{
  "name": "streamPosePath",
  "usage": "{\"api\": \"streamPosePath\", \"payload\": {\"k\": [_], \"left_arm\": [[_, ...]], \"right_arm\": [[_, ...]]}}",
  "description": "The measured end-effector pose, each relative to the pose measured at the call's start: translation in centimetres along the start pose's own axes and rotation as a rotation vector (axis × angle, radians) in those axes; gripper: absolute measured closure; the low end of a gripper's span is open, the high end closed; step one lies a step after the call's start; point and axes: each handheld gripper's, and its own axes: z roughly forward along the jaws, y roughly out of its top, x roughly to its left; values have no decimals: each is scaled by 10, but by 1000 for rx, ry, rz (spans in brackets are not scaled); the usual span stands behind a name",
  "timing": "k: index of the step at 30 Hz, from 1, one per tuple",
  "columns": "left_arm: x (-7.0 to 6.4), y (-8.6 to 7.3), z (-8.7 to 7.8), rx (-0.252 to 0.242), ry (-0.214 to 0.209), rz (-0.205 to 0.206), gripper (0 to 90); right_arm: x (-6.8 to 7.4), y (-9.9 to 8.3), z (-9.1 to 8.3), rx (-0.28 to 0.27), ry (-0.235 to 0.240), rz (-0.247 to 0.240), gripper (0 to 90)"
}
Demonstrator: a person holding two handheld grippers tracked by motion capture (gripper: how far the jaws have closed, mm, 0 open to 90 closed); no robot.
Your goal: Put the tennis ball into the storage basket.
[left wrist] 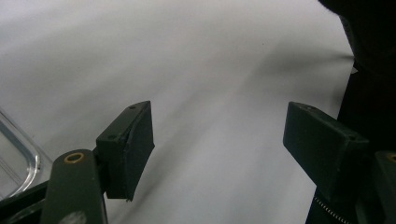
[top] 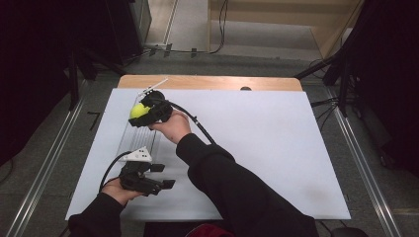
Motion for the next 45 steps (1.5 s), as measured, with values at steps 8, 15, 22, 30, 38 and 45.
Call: {"api": "streamPosePath", "payload": {"k": [8, 15, 22, 30, 38, 45], "left_arm": [[0, 0, 0, 0, -2, -3, 252], [0, 0, 0, 0, -3, -3, 252], [0, 0, 0, 1, -4, -5, 252], [0, 0, 0, -1, -4, -5, 252], [1, 0, 1, -3, -7, -8, 252], [0, 0, 1, 2, -2, -4, 252]], "right_arm": [[-3, -2, 5, 1, 2, 8, 232], [-2, -4, 7, -4, -13, -1, 232], [-3, -9, 14, 8, -2, 11, 231], [-5, -15, 21, 23, -5, 21, 228], [-7, -15, 21, -4, 43, 48, 162], [-9, -11, 9, -5, 2, 32, 153]]}}
